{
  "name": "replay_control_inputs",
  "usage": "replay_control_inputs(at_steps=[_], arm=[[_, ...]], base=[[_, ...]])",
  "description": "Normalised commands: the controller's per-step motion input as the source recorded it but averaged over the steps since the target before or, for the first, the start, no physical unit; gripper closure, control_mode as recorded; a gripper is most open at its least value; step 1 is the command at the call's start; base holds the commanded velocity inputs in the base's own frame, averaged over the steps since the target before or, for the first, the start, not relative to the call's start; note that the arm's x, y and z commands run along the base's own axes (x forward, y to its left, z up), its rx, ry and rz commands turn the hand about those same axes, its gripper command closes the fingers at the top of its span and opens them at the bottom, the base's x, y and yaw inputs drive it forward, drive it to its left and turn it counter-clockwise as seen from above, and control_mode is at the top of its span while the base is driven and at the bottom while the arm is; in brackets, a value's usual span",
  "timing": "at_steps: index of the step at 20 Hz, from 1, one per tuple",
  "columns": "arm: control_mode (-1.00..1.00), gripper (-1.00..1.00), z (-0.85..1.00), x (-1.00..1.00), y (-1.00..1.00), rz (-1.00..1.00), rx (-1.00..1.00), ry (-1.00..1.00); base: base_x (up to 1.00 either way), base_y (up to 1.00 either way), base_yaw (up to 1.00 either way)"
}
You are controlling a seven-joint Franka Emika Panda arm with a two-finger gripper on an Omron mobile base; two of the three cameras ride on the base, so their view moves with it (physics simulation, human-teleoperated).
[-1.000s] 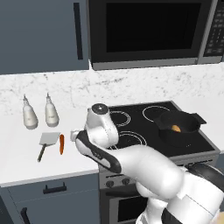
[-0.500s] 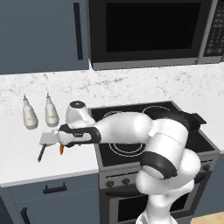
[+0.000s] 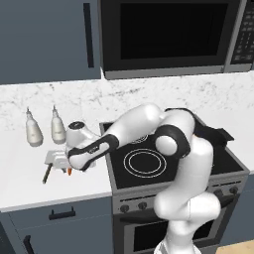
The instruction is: Put the carrot and potato in the pot. Retrieve the spatula and lightly stir the vegetables in the pot.
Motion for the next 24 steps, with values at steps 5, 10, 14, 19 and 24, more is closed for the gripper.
replay_control_inputs(at_steps=[5,10,14,19,24], arm=[[-1.00,-1.00,-0.41,0.08,0.11,-0.01,-0.07,0.00],[-1.00,-1.00,-0.03,0.19,0.00,-0.04,0.00,0.00],[-1.00,-1.00,-0.13,0.26,-0.08,-0.02,0.00,0.00],[-1.00,-1.00,-0.50,0.36,-0.15,0.00,0.00,0.00],[-1.00,-1.00,-0.26,0.38,0.00,0.00,0.00,0.00]], base=[[0.00,0.00,0.00],[0.00,0.00,0.00],[0.00,0.00,0.00],[0.00,0.00,0.00],[0.00,0.00,0.00]])
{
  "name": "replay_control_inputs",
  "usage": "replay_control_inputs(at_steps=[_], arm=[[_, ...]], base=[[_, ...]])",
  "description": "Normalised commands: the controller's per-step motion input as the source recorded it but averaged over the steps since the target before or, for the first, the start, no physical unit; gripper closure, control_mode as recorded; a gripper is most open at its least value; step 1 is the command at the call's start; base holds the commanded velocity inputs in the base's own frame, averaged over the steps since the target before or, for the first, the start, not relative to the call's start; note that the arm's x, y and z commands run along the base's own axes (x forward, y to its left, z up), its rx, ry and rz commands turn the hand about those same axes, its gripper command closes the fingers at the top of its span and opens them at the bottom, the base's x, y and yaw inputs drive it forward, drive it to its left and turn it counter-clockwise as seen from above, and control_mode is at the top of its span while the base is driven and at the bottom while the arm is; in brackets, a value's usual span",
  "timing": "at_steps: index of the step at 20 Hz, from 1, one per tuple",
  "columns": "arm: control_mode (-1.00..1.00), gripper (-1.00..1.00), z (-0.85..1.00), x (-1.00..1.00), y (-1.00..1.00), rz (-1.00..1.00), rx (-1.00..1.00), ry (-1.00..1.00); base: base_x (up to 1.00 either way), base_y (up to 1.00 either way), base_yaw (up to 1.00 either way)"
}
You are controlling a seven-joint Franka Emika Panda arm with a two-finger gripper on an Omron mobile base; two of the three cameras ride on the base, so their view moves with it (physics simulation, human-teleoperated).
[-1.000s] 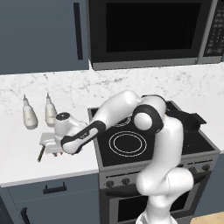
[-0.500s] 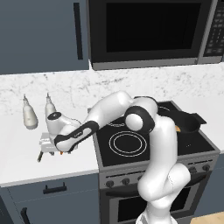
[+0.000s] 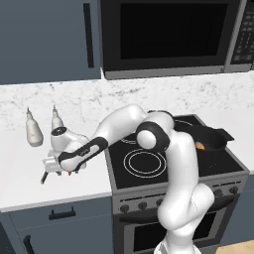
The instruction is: Put the carrot and potato in the pot. Retrieve the spatula and lightly stir the vegetables in the pot.
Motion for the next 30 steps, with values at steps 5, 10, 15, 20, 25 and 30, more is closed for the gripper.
replay_control_inputs(at_steps=[5,10,15,20,25,30], arm=[[-1.00,1.00,-0.30,0.07,-0.08,0.00,0.00,0.00],[-1.00,1.00,-0.23,-0.01,-0.51,0.00,0.00,0.00],[-1.00,1.00,-0.01,-0.18,-0.66,0.00,0.00,0.00],[-1.00,1.00,0.43,-0.63,-0.60,0.00,0.03,0.00],[-1.00,1.00,0.96,-0.74,-0.50,0.00,0.01,-0.01],[-1.00,1.00,0.99,-0.58,-0.66,0.00,0.00,-0.01]], base=[[0.00,0.00,0.00],[0.00,0.00,0.00],[0.00,0.00,0.00],[0.00,0.00,0.00],[0.00,0.00,0.00],[0.00,0.00,0.00]])
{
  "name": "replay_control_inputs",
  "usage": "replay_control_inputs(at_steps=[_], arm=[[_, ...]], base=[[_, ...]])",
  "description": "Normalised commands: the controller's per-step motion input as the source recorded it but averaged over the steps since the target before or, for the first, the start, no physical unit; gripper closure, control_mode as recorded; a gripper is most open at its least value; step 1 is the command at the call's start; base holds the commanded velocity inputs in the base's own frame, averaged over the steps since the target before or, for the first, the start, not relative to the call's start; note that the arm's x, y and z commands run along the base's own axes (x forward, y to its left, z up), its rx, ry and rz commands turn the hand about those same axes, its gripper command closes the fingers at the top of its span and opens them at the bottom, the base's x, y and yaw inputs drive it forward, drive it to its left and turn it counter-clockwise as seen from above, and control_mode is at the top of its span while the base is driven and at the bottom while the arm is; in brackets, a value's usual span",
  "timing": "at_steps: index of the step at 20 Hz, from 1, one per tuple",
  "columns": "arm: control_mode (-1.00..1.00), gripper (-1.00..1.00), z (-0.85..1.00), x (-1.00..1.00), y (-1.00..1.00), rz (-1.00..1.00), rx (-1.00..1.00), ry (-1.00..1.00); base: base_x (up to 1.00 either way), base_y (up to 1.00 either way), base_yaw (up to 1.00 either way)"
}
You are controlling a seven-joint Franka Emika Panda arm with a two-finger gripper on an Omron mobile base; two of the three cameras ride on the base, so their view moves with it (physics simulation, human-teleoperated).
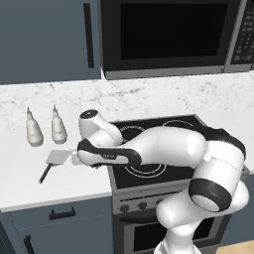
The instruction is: Put the carrot and potato in the pot. Retrieve the spatula and lightly stir the vegetables in the pot.
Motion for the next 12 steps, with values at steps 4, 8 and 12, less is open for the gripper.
replay_control_inputs(at_steps=[4,8,12], arm=[[-1.00,1.00,0.86,-0.54,-0.88,-0.10,0.00,0.00],[-1.00,1.00,0.65,-0.56,-1.00,-0.14,0.00,0.01],[-1.00,1.00,0.53,-0.56,-1.00,-0.15,0.00,0.03]], base=[[0.00,0.00,0.00],[0.00,0.00,0.00],[0.00,0.00,0.00]])
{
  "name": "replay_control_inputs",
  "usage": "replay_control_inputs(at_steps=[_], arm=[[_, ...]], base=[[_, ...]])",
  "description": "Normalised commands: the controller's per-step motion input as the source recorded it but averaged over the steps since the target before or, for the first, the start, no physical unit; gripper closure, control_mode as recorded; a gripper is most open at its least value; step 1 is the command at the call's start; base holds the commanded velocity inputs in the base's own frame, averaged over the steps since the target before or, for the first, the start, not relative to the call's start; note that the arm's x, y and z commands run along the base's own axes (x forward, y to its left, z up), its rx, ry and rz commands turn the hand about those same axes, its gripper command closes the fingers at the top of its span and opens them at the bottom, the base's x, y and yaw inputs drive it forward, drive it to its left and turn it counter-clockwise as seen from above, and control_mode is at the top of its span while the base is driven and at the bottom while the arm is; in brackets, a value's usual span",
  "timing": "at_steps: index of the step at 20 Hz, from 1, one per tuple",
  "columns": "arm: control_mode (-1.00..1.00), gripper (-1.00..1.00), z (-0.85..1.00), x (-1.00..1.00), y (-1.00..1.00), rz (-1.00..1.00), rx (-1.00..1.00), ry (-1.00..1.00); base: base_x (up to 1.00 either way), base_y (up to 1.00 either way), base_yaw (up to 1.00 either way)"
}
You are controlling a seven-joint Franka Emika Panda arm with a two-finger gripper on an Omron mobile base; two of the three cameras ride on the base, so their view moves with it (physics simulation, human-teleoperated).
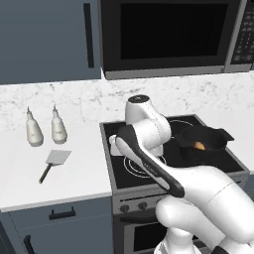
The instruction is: Put the carrot and potato in the pot. Retrieve the spatula and lightly stir the vegetables in the pot.
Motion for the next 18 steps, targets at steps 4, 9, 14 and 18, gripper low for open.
replay_control_inputs(at_steps=[4,9,14,18], arm=[[-1.00,1.00,0.51,-0.65,-1.00,-0.14,0.00,0.01],[-1.00,1.00,0.61,-0.44,-1.00,-0.16,0.00,0.01],[-1.00,1.00,0.66,-0.18,-1.00,-0.15,0.00,0.03],[-1.00,1.00,0.54,0.00,-1.00,-0.10,0.00,0.12]], base=[[0.00,0.00,0.00],[0.00,0.00,0.00],[0.00,0.00,0.00],[0.00,0.00,0.00]])
